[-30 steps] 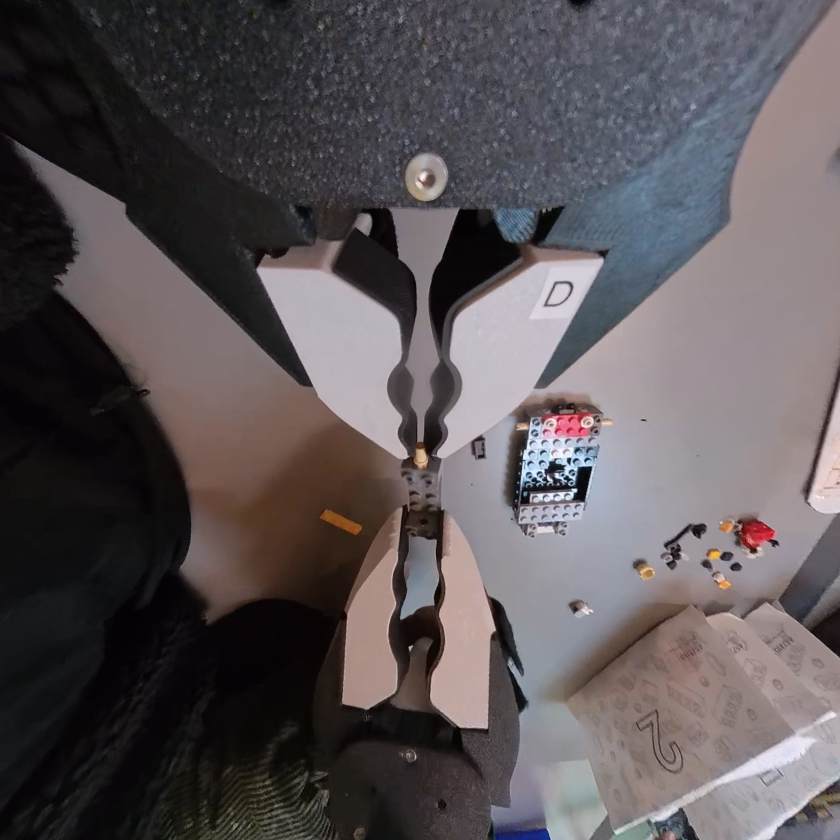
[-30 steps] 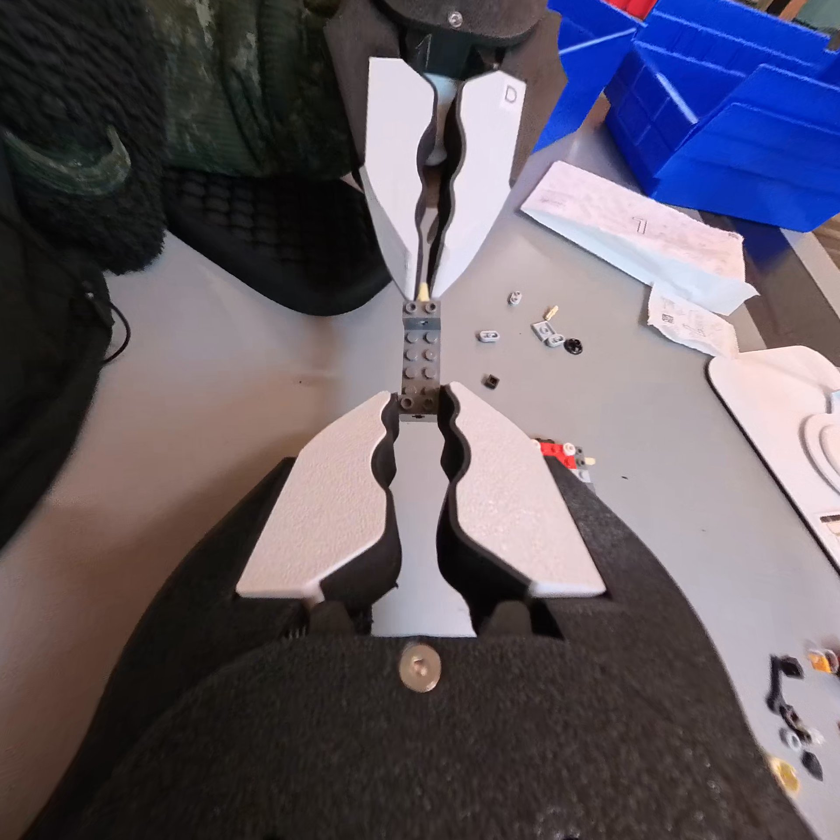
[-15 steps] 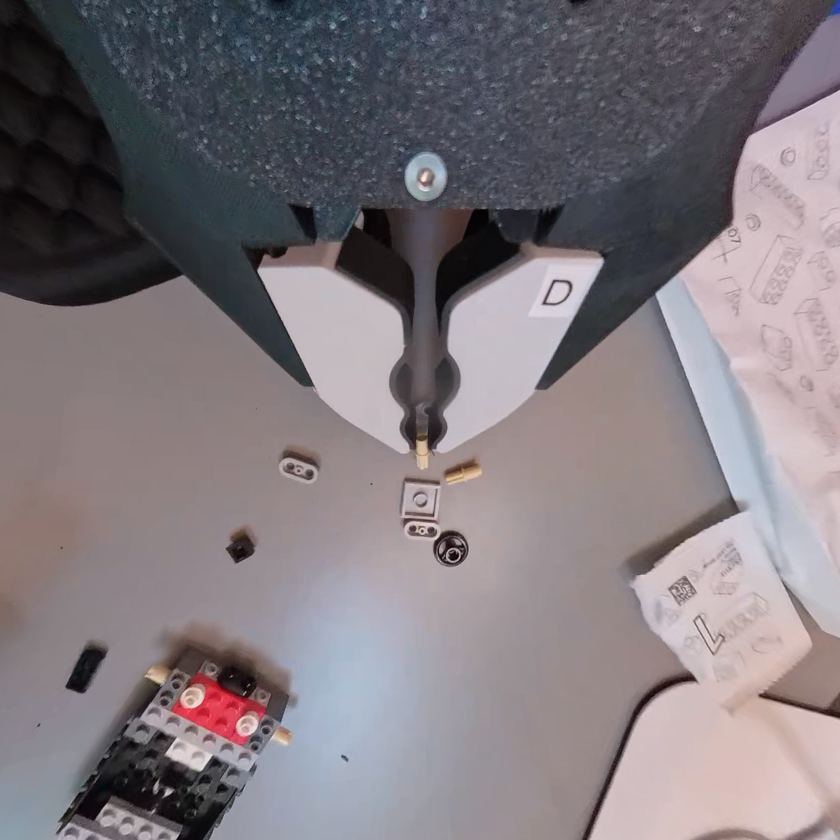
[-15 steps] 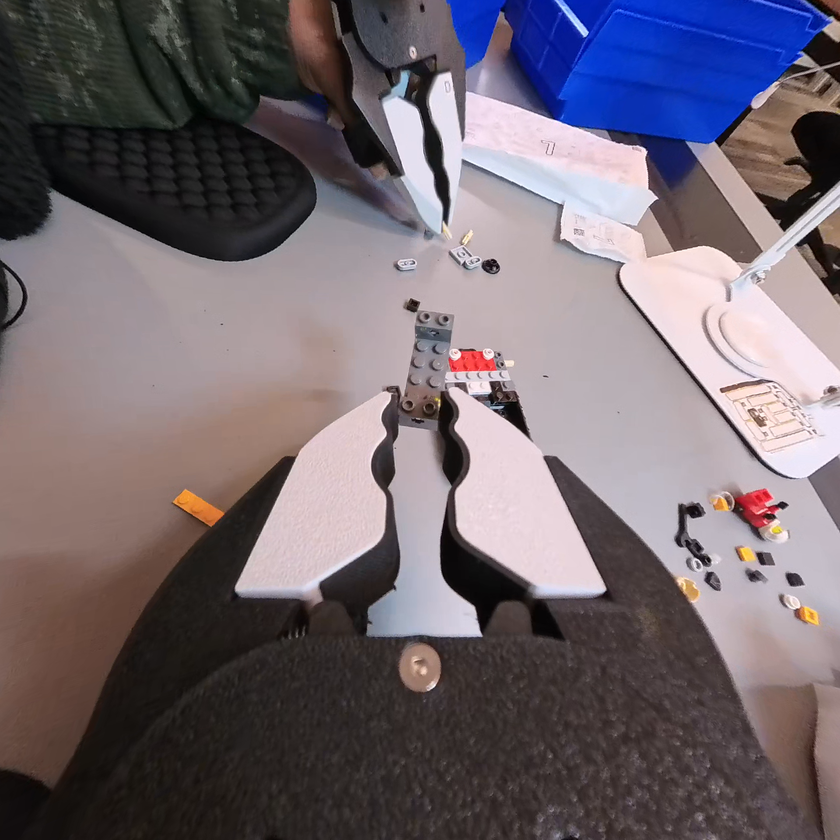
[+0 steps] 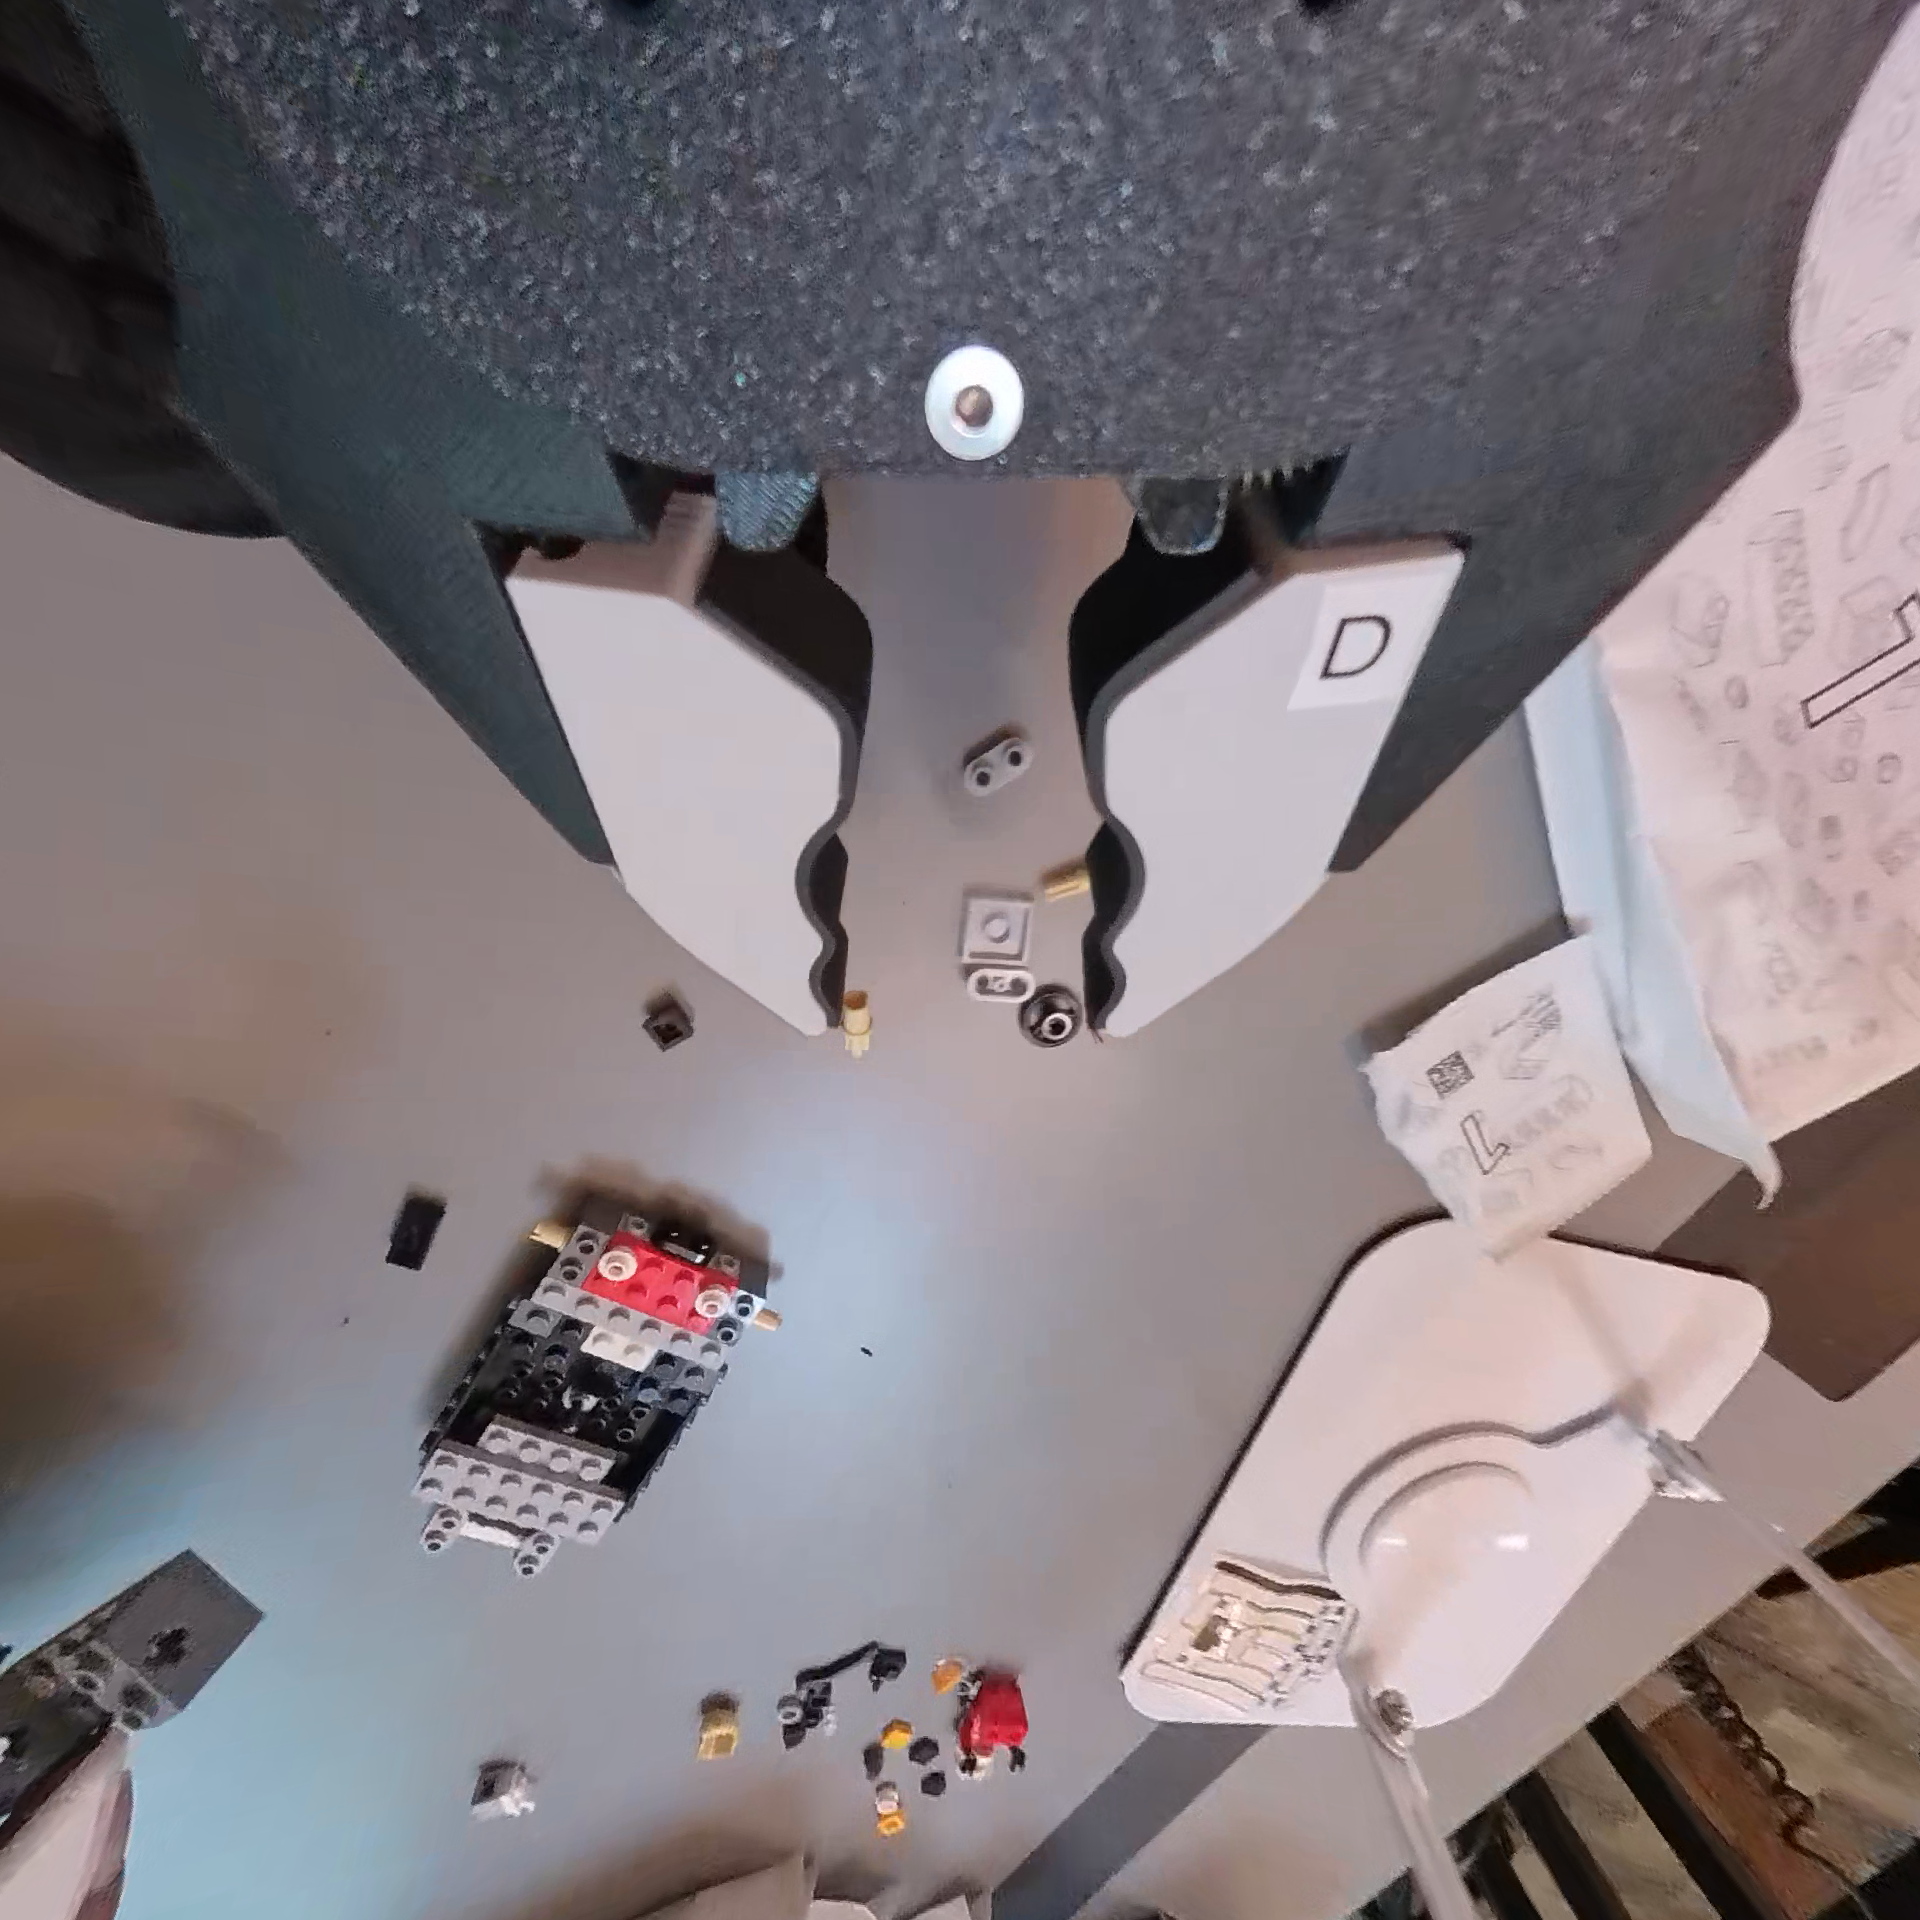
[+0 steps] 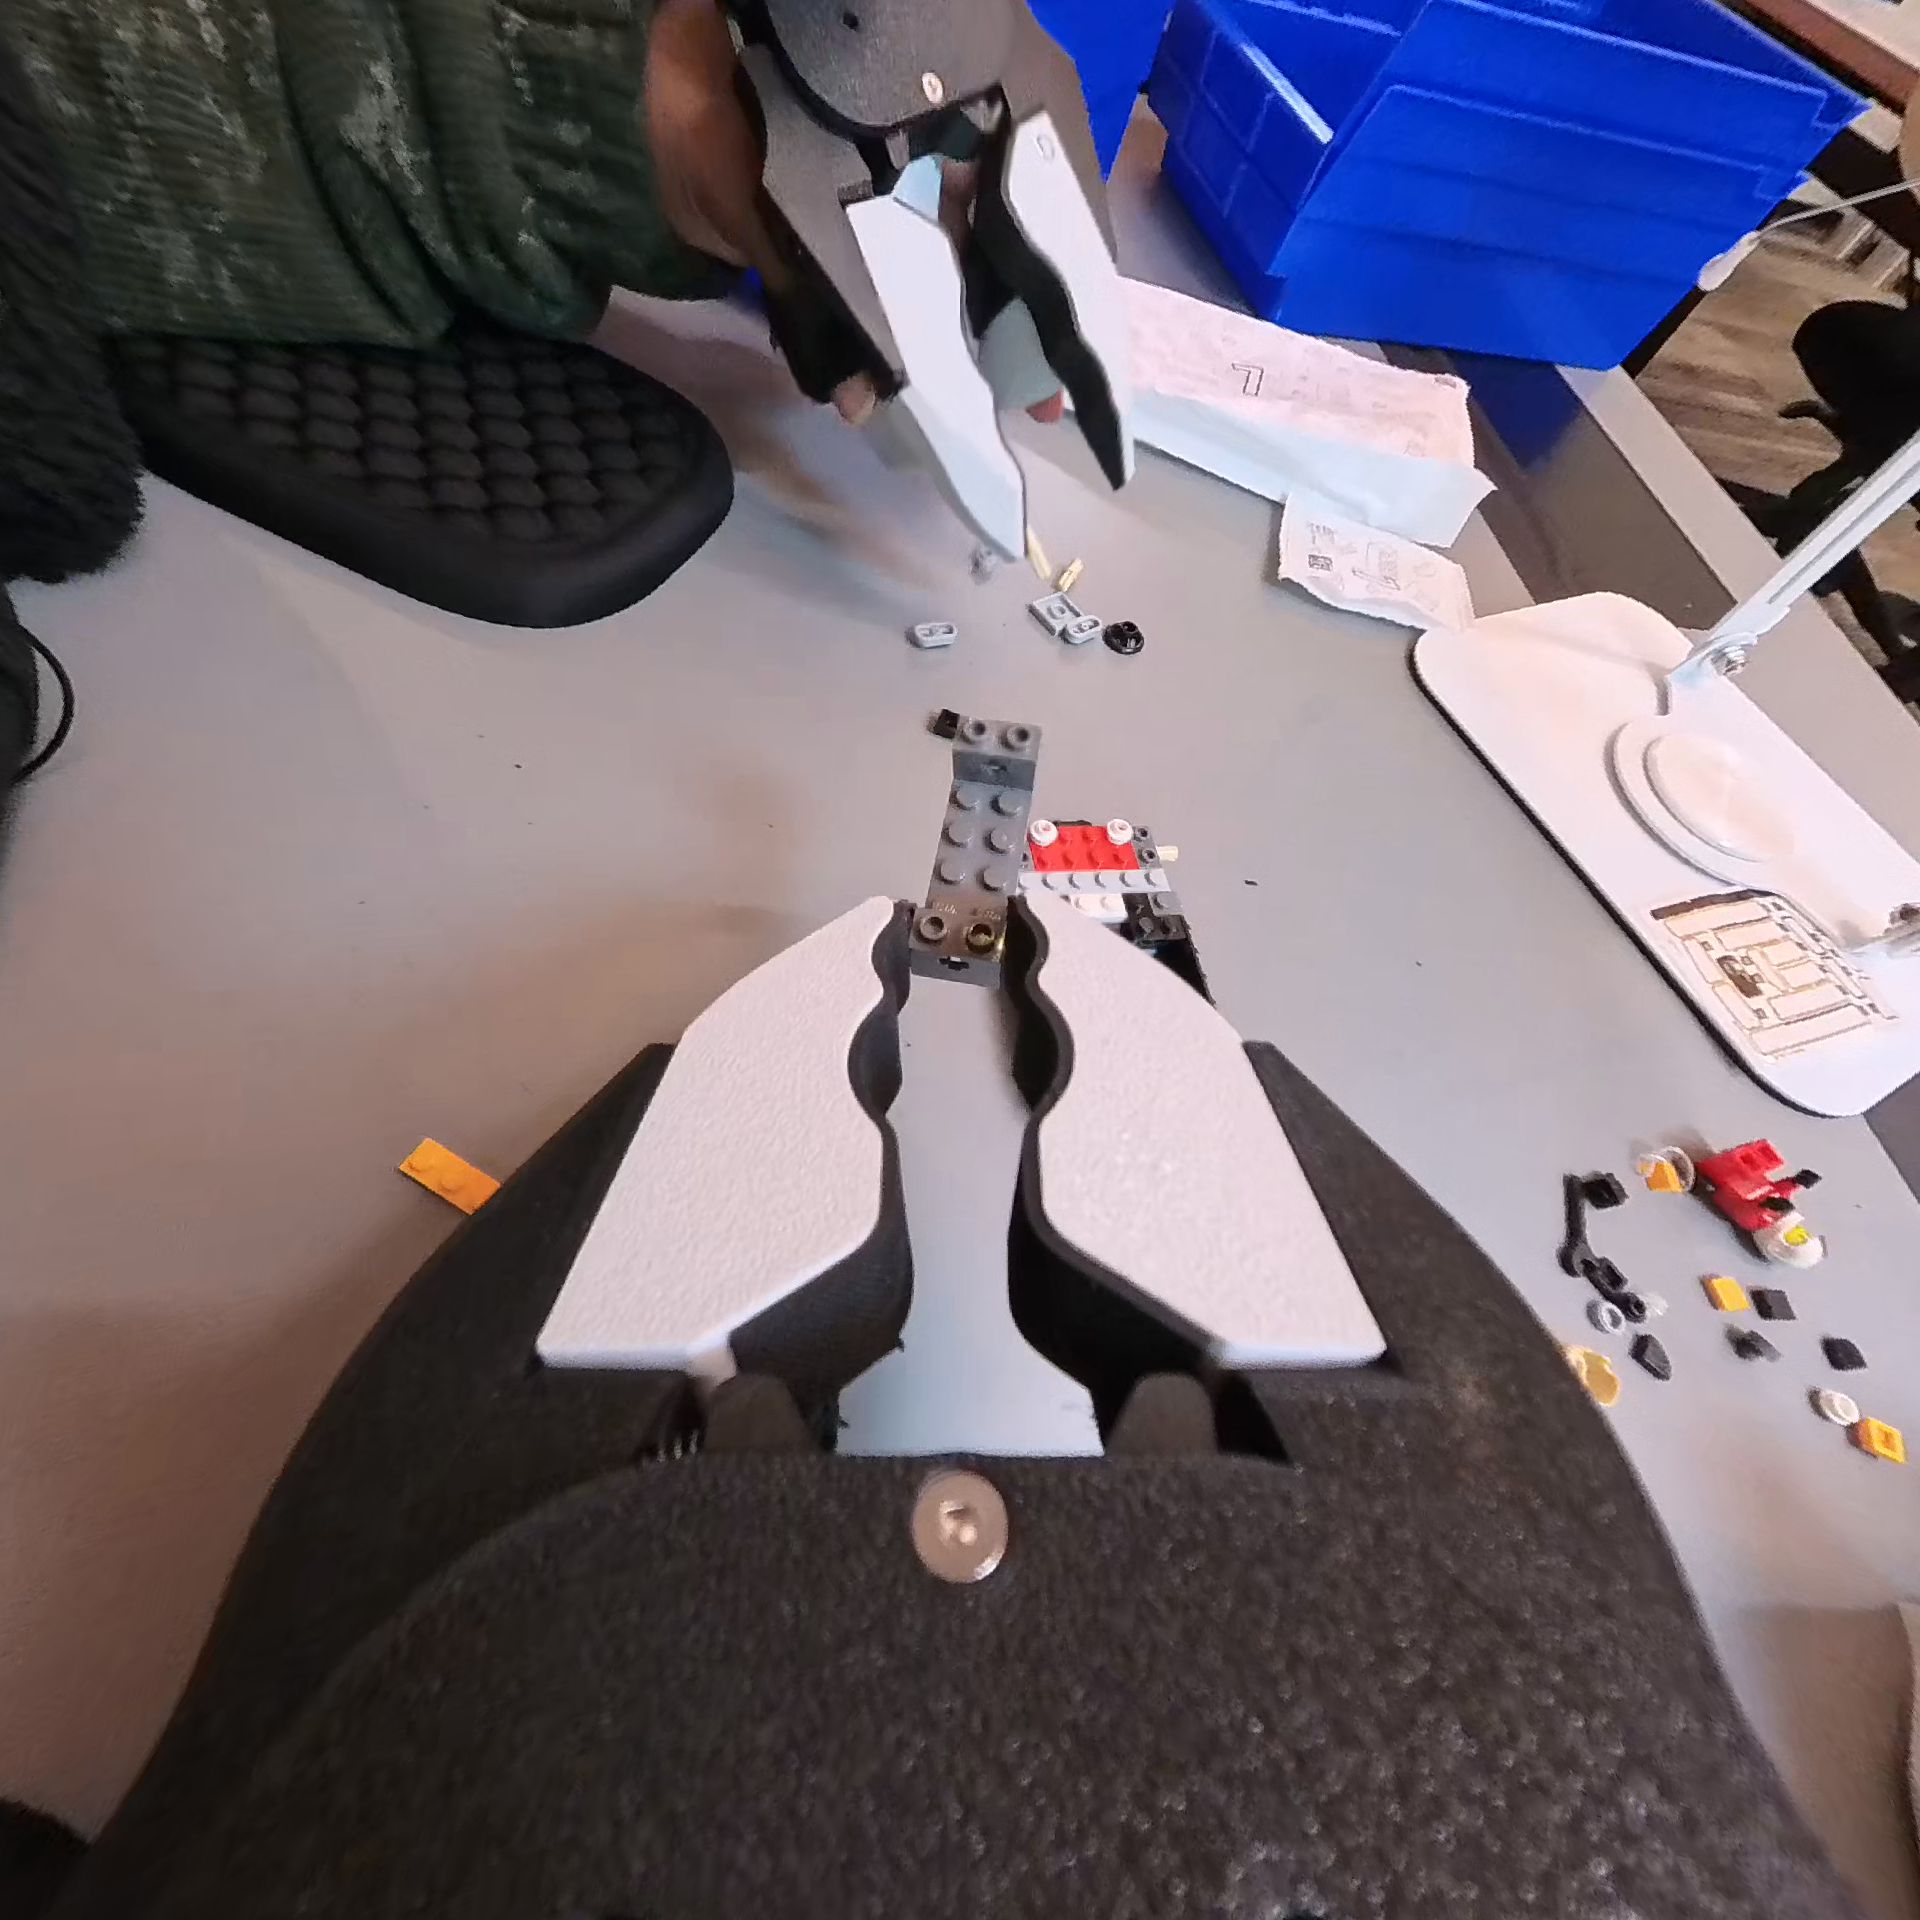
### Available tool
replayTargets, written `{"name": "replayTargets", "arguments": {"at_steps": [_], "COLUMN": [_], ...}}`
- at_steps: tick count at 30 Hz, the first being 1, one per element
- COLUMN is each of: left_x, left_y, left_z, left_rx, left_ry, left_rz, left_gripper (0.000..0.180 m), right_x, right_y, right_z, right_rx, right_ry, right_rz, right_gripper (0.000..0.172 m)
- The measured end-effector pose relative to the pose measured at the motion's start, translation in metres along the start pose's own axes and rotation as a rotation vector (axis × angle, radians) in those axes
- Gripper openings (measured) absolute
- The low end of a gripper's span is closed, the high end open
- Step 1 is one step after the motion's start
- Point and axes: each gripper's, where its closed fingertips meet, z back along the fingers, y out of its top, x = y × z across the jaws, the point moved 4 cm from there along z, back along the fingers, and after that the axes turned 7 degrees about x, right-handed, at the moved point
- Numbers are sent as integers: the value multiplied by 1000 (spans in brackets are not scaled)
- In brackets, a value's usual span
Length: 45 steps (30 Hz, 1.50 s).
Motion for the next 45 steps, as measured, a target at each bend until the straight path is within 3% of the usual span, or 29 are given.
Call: {"name": "replayTargets", "arguments": {"at_steps": [3, 5, 7, 12, 15, 18, 21, 23, 25, 28, 31, 35, 37, 40, 45], "left_x": [11, 4, 3, 7, 38, 79, 112, 122, 121, 92, 22, -47, -65, -77, -86], "left_y": [9, 3, -11, 1, 25, 45, 49, 52, 53, 64, 77, 41, 17, 1, -22], "left_z": [-3, -5, -7, -4, 1, 4, -2, -2, 1, 18, 65, 145, 177, 199, 203], "left_rx": [69, 5, -93, -3, 143, 247, 244, 258, 236, 236, 226, -67, -223, -244, -241], "left_ry": [-74, -45, -24, -73, -267, -390, -474, -496, -491, -337, 96, 563, 717, 783, 714], "left_rz": [98, 247, 203, 202, 118, -95, -198, -228, -246, -232, -163, 5, 61, 163, 335], "left_gripper": [45, 40, 42, 42, 39, 40, 38, 22, 18, 18, 17, 18, 17, 18, 18], "right_x": [-1, -1, -2, -3, -9, -23, -35, -41, -41, -25, -12, -32, -48, -69, -85], "right_y": [0, -1, -2, -2, 2, 7, 14, 16, 16, 18, 15, -13, -27, -41, -49], "right_z": [-1, -2, -3, -5, -8, -17, -23, -26, -26, -16, 8, 22, 20, 13, 2], "right_rx": [-3, -11, -21, -26, -6, 14, 47, 51, 46, 23, -27, -252, -350, -436, -474], "right_ry": [-5, -9, -10, -11, 9, 64, 116, 138, 127, 60, 78, 299, 388, 497, 557], "right_rz": [15, 27, 33, 38, 43, 55, 65, 69, 79, 60, 22, -47, -49, -45, -11], "right_gripper": [17, 17, 17, 17, 17, 18, 18, 18, 17, 23, 24, 24, 24, 25, 24]}}
